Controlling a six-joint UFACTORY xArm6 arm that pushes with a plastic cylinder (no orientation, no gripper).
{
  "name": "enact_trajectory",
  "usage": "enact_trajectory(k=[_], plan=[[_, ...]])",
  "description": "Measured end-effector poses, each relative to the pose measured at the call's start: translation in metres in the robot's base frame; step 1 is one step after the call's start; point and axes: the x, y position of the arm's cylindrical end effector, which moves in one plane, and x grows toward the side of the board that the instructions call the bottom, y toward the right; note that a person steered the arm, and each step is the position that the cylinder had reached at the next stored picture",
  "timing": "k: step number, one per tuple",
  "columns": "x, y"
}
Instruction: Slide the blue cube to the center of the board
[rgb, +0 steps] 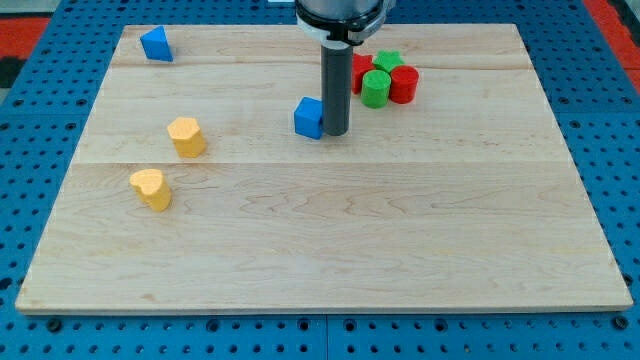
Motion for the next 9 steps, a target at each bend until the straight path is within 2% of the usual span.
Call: enact_trajectory(k=[2, 6, 9], plan=[[-0.003, 0.0], [-0.049, -0.004], [-0.061, -0.036]])
